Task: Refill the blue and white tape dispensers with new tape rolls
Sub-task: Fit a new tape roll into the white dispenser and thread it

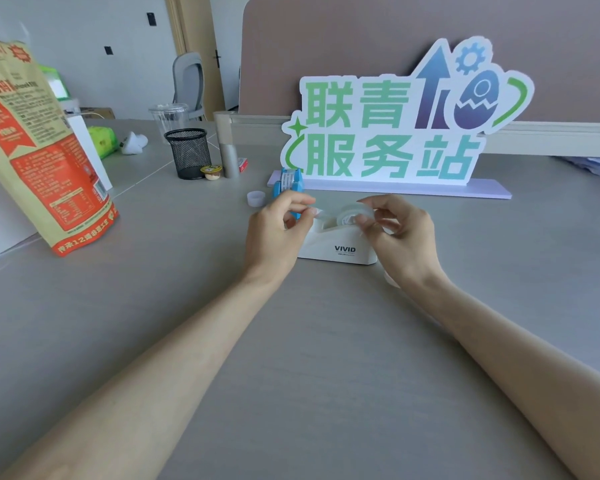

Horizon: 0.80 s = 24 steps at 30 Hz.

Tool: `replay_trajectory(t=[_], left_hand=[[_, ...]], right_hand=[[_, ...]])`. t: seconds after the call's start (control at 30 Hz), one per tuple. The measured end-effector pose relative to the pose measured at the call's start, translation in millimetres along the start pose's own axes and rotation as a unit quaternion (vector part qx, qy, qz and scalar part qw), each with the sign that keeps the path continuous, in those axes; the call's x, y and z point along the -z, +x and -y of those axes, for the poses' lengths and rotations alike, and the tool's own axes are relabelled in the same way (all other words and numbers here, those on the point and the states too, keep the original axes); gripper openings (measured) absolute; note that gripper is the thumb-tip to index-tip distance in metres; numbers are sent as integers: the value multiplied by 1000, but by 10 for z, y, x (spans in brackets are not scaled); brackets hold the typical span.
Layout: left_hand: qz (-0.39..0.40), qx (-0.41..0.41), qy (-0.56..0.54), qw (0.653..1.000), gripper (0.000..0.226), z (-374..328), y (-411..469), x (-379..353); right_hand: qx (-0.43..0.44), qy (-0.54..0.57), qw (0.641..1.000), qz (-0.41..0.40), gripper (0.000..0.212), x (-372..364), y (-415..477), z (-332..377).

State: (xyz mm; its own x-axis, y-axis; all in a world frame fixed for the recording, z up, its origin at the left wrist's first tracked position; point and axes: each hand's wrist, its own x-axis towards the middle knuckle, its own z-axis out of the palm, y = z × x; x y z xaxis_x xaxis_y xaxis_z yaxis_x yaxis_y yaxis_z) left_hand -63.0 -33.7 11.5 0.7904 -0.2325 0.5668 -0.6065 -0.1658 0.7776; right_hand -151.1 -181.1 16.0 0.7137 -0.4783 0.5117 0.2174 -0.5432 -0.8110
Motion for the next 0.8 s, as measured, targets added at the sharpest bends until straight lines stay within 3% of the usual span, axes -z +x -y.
replay_trajectory(t=[0.47, 0.8], left_hand=[[17, 6, 4, 1000, 8, 27, 8, -10], [24, 19, -3, 1000, 8, 36, 7, -1]], right_hand=[[-10, -103, 984, 148, 11, 214, 247, 115], [124, -198, 967, 103, 22, 162, 153, 64]])
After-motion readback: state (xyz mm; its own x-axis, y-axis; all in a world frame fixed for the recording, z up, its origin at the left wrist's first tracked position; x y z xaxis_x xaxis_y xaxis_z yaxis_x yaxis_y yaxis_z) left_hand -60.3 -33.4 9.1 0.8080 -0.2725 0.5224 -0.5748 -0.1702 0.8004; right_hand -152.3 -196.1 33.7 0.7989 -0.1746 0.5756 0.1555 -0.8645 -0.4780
